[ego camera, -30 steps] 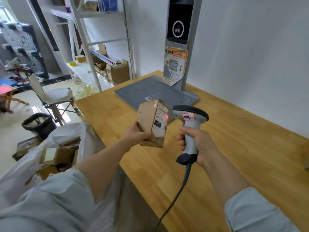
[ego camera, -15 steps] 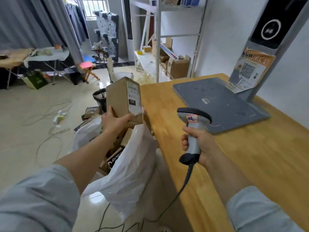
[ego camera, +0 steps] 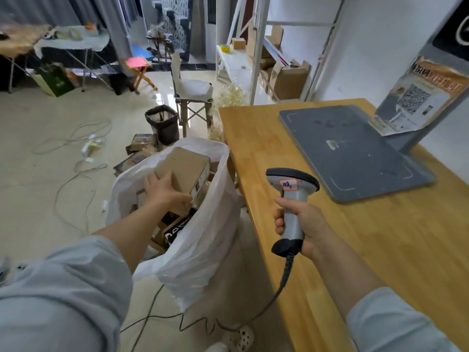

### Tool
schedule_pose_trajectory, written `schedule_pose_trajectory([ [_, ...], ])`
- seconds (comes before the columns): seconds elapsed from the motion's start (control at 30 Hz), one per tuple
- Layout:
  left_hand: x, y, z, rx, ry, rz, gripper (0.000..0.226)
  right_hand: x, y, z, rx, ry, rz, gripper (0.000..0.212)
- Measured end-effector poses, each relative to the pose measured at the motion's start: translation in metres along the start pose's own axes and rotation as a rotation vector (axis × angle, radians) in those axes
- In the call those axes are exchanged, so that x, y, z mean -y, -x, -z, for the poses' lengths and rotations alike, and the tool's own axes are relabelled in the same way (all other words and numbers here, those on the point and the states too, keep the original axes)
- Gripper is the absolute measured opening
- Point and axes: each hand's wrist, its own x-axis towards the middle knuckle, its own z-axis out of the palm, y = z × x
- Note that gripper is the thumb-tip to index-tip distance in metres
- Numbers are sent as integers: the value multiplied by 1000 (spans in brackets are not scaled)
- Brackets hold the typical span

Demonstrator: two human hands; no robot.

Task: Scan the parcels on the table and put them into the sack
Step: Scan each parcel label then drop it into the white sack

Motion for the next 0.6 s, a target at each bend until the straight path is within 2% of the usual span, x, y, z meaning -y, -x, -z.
schedule_pose_trajectory([
  [0.07,-8,-8,-4,31,-36,-32,49,0,-5,4,-11,-4,-6,11],
  [0.17,-19,-12,-17,78,-103,-54,60,-3,-10,12,-30,-14,-18,11],
  [0.27,-50,-1,-27,34,-224,-109,59,-2,-11,22,-60,-45,-22,10],
  [0.37,-101,20,-39,21,-224,-269,59,1,-9,36,-108,-116,-21,9],
  [0.6,-229,81,-87,191,-197,-636,64,12,22,101,-304,-300,59,8],
])
